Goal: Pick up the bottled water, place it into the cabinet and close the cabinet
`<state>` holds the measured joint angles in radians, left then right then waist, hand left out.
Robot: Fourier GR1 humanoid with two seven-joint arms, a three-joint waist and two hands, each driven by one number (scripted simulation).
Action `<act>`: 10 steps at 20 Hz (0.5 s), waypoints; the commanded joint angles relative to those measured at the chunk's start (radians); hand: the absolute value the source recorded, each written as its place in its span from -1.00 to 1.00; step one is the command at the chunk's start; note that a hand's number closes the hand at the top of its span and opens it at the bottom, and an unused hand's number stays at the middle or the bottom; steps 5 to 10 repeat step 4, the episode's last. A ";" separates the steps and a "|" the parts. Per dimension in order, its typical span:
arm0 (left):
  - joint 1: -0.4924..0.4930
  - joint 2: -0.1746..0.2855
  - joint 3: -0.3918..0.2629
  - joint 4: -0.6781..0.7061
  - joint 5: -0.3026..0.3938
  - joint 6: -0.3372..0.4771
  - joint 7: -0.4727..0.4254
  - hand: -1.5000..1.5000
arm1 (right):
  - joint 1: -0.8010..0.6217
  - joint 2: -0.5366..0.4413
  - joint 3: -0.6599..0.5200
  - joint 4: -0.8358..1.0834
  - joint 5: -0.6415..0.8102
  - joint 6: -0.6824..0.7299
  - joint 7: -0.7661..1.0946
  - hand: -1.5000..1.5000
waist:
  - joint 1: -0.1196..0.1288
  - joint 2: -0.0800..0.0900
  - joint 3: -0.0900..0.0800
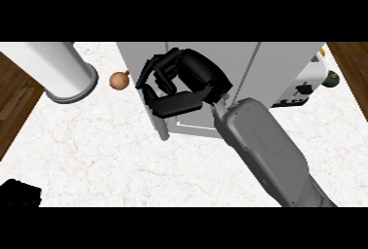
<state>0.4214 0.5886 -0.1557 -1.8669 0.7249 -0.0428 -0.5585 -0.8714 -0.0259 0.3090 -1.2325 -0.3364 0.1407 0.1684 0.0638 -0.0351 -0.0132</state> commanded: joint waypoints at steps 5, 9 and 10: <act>-0.026 0.013 0.018 -0.009 0.020 0.011 0.042 1.00 | -0.067 -0.099 -0.138 0.192 0.018 -0.039 -0.013 1.00 | -0.016 0.057 0.012; -0.026 0.013 0.018 -0.009 0.020 0.011 0.042 1.00 | -0.067 -0.099 -0.138 0.192 0.018 -0.039 -0.013 1.00 | -0.016 0.057 0.012; -0.026 0.013 0.018 -0.009 0.020 0.011 0.042 1.00 | -0.067 -0.099 -0.138 0.192 0.018 -0.039 -0.013 1.00 | -0.016 0.057 0.012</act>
